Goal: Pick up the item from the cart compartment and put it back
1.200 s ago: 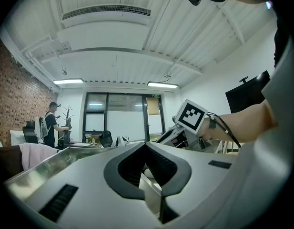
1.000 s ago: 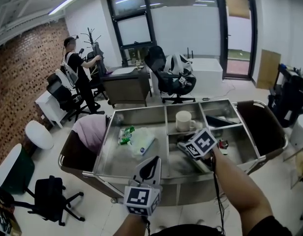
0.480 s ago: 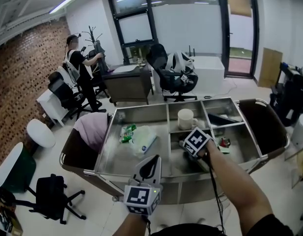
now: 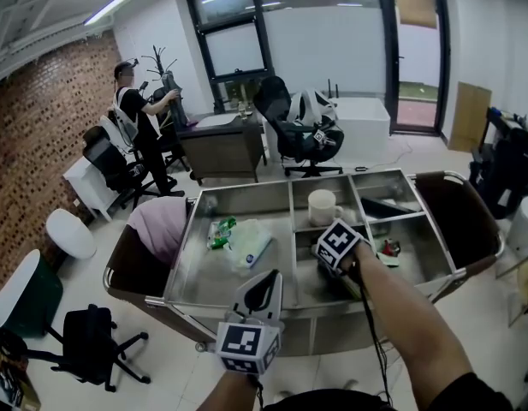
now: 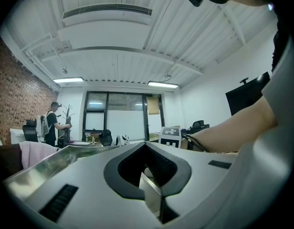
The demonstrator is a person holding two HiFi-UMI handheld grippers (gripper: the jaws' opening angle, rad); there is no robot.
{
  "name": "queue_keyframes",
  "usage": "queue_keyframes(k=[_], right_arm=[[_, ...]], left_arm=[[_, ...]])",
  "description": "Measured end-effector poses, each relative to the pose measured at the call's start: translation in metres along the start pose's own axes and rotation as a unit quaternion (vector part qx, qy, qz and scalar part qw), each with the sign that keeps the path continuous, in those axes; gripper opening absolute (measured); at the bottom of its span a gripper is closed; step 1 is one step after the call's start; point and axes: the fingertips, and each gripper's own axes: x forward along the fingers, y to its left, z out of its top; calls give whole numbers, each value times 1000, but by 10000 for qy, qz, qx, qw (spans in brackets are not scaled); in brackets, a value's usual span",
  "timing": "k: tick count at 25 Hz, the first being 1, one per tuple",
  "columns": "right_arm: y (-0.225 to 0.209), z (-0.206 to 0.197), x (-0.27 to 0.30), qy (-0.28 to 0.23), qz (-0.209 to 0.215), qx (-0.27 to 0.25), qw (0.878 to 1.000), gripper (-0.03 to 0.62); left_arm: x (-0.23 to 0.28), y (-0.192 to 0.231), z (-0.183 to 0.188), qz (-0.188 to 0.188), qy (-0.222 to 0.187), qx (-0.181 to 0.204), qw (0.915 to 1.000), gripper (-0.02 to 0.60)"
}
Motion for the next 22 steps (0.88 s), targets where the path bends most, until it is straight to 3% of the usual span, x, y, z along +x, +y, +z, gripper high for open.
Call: queue_keyframes(k=[4, 10, 17, 22], right_arm=[[3, 1, -2, -157, -1, -7, 9999, 175], [13, 8, -9, -578, 341, 211, 9975, 158], [13, 24, -36, -1127, 189, 173, 9933, 155], [23, 41, -73, -1903, 88, 102, 9816, 146]], left_arm=[[-1, -2, -1, -47, -28, 11, 10000, 0], [-3, 4, 0, 49, 3, -10, 10000, 0], [-4, 2, -1, 39, -2, -5, 10000, 0], [-4, 1, 0, 45, -8, 7, 10000, 0]])
